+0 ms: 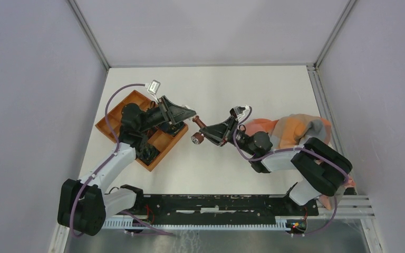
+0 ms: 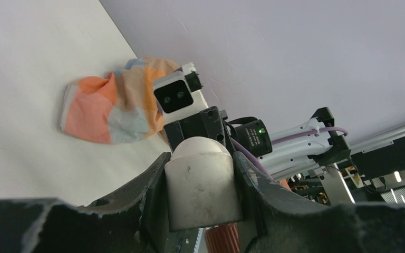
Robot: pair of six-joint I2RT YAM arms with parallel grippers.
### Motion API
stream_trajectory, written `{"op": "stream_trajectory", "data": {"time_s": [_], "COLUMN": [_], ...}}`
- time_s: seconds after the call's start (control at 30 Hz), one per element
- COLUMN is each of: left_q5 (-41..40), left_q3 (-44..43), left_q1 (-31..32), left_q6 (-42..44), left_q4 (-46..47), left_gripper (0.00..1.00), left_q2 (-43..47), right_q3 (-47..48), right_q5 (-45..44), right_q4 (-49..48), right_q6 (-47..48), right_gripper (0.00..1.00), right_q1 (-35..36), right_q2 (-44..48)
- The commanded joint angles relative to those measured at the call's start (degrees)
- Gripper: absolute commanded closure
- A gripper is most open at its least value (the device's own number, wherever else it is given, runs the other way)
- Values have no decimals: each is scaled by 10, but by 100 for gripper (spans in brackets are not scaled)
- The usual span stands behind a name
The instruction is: Install the water faucets
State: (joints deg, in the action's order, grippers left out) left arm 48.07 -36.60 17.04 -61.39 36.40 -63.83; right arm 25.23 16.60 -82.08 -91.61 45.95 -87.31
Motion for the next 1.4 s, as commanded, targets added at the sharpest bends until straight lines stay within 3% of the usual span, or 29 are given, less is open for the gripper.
{"op": "stream_trajectory", "data": {"time_s": [0.0, 0.03, 0.13, 0.27, 0.47, 0.53, 0.6, 0.67, 0.73, 0.8, 0.97, 1.07, 1.17, 1.2, 1.23, 1.37], "left_q5": [56, 52, 34, 18, 6, -6, -24, -46, -69, -76, -79, -86, -91, -88, -82, -83], "left_q3": [-6, -12, -33, -57, -76, -88, -98, -111, -134, -161, -237, -251, -256, -259, -262, -266], "left_q1": [14, 14, 14, 14, 13, 13, 13, 13, 13, 13, 12, 13, 13, 13, 13, 13], "left_q6": [29, 35, 62, 73, 55, 42, 25, 14, 11, 12, 22, 18, 12, 12, 13, 21], "left_q4": [61, 41, -29, -83, -106, -124, -148, -181, -244, -298, -438, -453, -455, -456, -460, -475], "left_gripper": [98, 98, 98, 98, 98, 98, 98, 98, 98, 98, 98, 98, 98, 98, 98, 98], "left_q2": [11, 13, 19, 20, 19, 18, 21, 27, 29, 21, -19, -25, -27, -30, -35, -38], "right_q3": [21, 15, -14, -70, -139, -135, -92, -9, 44, 64, 124, 144, 138, 134, 128, 106], "right_q5": [55, 56, 68, 82, 115, 125, 105, 11, -127, -192, -206, -251, -303, -337, -437, -590], "right_q4": [-260, -244, -179, -99, -7, 104, 325, 591, 720, 744, 803, 815, 791, 774, 730, 616], "right_q6": [-163, -145, -106, -55, 21, 99, 252, 438, 602, 740, 1057, 1157, 1247, 1273, 1370, 1550], "right_gripper": [56, 38, 14, 3, 2, 2, 2, 2, 2, 2, 9, 9, 2, 2, 2, 2], "right_q1": [-3, -5, -13, -37, -86, -97, -98, -85, -54, -21, 47, 96, 152, 172, 240, 326], "right_q2": [-8, -1, 23, 65, 145, 197, 269, 344, 395, 435, 475, 476, 468, 460, 425, 355]}}
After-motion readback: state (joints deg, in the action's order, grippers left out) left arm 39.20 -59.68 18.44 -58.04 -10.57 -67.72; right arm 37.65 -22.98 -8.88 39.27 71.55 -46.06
